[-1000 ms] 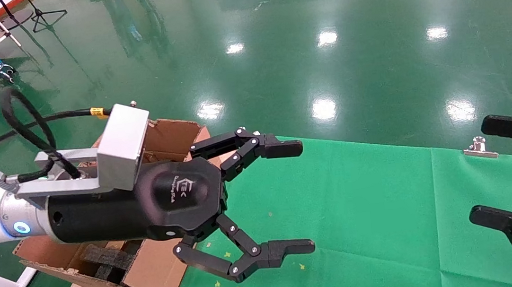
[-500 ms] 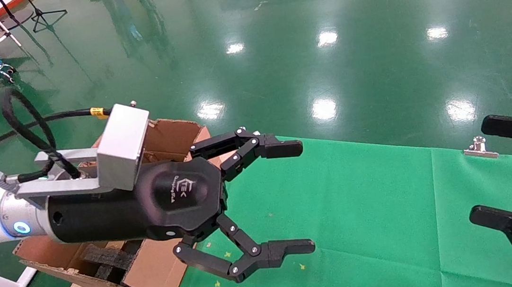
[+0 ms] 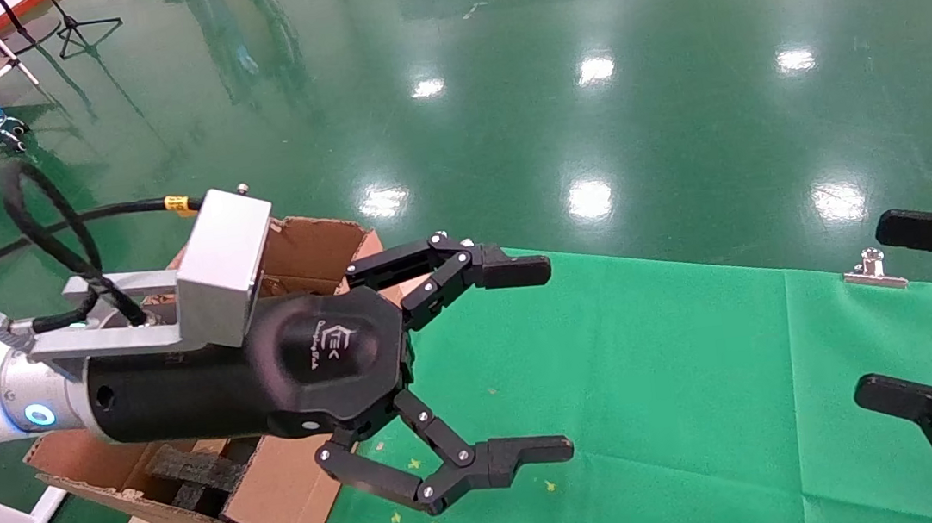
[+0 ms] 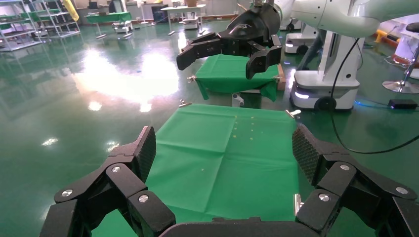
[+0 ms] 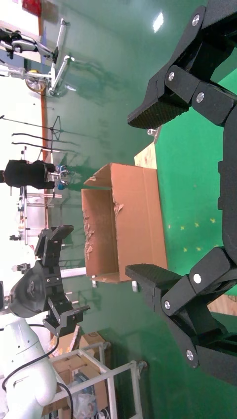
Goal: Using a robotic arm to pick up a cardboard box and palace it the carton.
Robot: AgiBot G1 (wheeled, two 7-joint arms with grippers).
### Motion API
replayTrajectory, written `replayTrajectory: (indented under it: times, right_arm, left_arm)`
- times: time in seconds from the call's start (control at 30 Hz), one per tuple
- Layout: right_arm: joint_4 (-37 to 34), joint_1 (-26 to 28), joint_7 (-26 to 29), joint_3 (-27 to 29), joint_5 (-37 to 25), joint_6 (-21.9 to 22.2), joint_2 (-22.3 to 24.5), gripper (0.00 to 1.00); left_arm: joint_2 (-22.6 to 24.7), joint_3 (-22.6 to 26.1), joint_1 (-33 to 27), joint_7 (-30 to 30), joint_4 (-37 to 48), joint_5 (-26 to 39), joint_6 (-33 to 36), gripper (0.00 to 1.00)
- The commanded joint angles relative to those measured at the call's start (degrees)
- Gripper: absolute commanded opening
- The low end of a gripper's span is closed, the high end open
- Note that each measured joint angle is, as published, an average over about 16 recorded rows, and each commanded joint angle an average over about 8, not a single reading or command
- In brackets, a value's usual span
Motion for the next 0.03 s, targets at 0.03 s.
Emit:
replayTrajectory:
  times: [0.03]
  right_arm:
    - [0.0, 0.0, 0.0, 0.0, 0.0, 0.0, 0.0, 1.0]
  left_arm:
    - [0.0, 0.0, 0.0, 0.0, 0.0, 0.0, 0.0, 1.0]
